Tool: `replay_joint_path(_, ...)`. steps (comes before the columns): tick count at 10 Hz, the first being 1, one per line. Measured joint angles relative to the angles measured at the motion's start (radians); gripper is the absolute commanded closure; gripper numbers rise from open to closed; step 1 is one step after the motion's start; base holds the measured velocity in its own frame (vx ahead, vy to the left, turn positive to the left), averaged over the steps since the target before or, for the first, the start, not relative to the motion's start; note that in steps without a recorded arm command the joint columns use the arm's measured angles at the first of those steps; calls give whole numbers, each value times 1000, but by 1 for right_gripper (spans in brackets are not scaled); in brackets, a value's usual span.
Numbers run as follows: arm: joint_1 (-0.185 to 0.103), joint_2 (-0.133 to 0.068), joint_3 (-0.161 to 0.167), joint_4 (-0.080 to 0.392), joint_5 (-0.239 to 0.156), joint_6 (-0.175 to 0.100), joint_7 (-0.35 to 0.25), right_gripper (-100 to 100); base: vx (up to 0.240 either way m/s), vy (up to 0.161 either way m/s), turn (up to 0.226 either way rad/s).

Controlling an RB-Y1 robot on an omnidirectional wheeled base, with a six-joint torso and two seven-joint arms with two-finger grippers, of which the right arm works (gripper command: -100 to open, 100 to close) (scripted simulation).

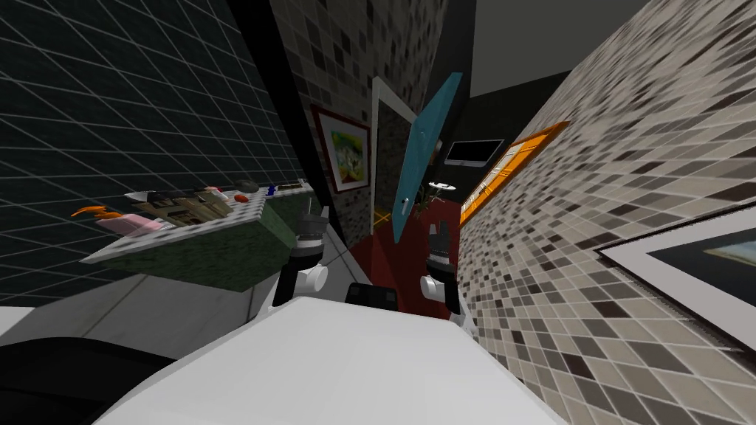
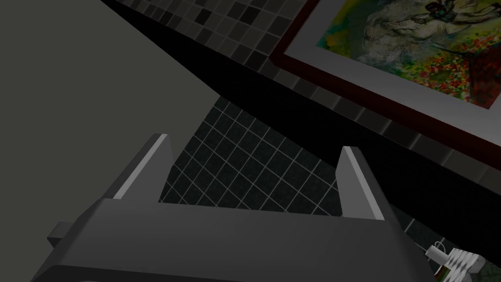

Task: Pull the door open

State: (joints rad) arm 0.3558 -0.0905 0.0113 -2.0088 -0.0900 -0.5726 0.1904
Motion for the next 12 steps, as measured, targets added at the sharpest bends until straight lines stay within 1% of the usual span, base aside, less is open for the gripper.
replay_joint_path(2, -22, -12, 12, 51, -1, -8, 29, -100, 83, -24, 132)
replay_joint_path(4, -41, -38, 14, 96, -10, -13, 52, -100, 83, -34, 149)
replay_joint_path(5, -52, -46, 20, 122, -11, -17, 67, -100, 95, -45, 186)
replay_joint_path(6, -70, -56, 23, 159, -14, -25, 81, -100, 94, -38, 195)
replay_joint_path(7, -82, -68, 26, 185, -18, -29, 95, -100, 93, -42, 166)
replay_joint_path(8, -100, -76, 31, 214, -20, -28, 111, -100, 91, -59, 144)
replay_joint_path(9, -107, -84, 38, 237, -21, -31, 129, -100, 78, -50, 182)
replay_joint_path(10, -122, -93, 43, 267, -23, -35, 147, -100, 72, -42, 205)
replay_joint_path(11, -129, -104, 49, 289, -25, -39, 162, -100, 58, -32, 45)
replay_joint_path(12, -136, -109, 51, 304, -27, -41, 171, -100, 60, -27, 101)
